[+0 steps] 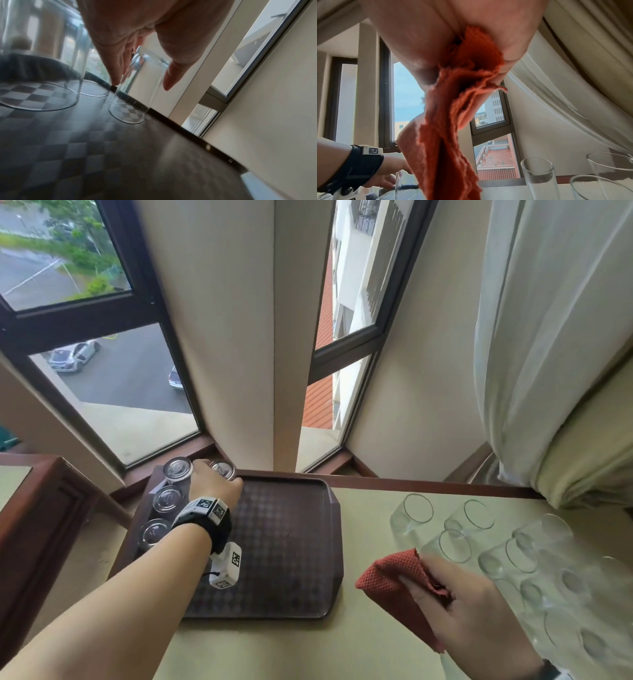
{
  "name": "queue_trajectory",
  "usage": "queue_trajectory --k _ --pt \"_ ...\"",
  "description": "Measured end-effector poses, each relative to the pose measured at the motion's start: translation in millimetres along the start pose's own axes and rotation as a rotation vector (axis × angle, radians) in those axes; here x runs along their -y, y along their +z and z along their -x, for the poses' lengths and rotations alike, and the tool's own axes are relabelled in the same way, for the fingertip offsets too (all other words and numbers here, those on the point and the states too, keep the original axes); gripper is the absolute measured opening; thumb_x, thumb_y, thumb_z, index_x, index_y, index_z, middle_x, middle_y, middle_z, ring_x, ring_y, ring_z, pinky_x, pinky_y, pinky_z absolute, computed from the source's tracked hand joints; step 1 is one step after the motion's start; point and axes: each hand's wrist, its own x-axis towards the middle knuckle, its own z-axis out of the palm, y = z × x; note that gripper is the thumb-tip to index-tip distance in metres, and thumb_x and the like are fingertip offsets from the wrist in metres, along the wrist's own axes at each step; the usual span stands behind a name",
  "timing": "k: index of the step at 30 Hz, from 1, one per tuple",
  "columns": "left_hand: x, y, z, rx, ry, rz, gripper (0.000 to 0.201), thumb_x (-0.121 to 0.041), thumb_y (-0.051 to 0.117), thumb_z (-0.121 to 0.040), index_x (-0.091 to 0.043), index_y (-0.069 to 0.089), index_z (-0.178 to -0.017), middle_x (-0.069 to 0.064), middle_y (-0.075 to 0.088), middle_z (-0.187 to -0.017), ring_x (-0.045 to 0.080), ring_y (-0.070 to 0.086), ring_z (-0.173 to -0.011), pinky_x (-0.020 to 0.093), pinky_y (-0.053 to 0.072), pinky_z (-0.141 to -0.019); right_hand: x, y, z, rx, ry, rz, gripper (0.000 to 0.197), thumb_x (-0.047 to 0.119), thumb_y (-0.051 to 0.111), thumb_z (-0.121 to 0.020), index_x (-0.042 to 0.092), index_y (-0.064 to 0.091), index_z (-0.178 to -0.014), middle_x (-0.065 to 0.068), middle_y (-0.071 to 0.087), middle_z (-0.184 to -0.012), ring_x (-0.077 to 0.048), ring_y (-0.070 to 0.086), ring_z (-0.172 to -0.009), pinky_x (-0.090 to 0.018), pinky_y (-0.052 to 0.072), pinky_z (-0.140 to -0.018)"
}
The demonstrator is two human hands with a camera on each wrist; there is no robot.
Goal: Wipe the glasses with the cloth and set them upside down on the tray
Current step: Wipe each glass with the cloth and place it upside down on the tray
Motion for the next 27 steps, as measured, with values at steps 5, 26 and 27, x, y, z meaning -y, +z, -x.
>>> queue_trajectory --k 5,26,27 --pt "-21 3 83 -0.139 0.053 -0.042 0.102 -0.049 0.078 -0.087 -0.011 0.016 -0.160 0.025 0.023 -0.162 0.046 0.028 -0.150 0.057 0.032 -0.121 -9 -18 14 -0.103 0.075 0.021 0.018 0.030 0.079 -0.086 0.039 0.074 -0.102 0.025 0.067 -0.082 0.005 0.064 -0.072 -0.011 0.049 -0.064" --pt "-133 238 217 0.479 0.668 -0.358 0.074 -0.029 0.078 -0.092 -0.019 0.037 -0.154 0.010 0.051 -0.147 0.031 0.060 -0.127 0.041 0.050 -0.106 -107 -85 85 -0.380 0.221 -0.058 0.014 0.026 0.081 -0.082 0.034 0.077 -0.093 0.023 0.069 -0.069 -0.001 0.066 -0.061 -0.021 0.052 -0.058" --pt "-131 236 219 0.474 0.653 -0.333 0.072 -0.029 0.077 -0.093 -0.019 0.038 -0.152 0.010 0.052 -0.147 0.031 0.061 -0.126 0.040 0.050 -0.104 -108 -86 87 -0.379 0.229 -0.066 0.013 0.026 0.081 -0.082 0.034 0.076 -0.091 0.023 0.069 -0.069 0.000 0.066 -0.061 -0.019 0.051 -0.058"
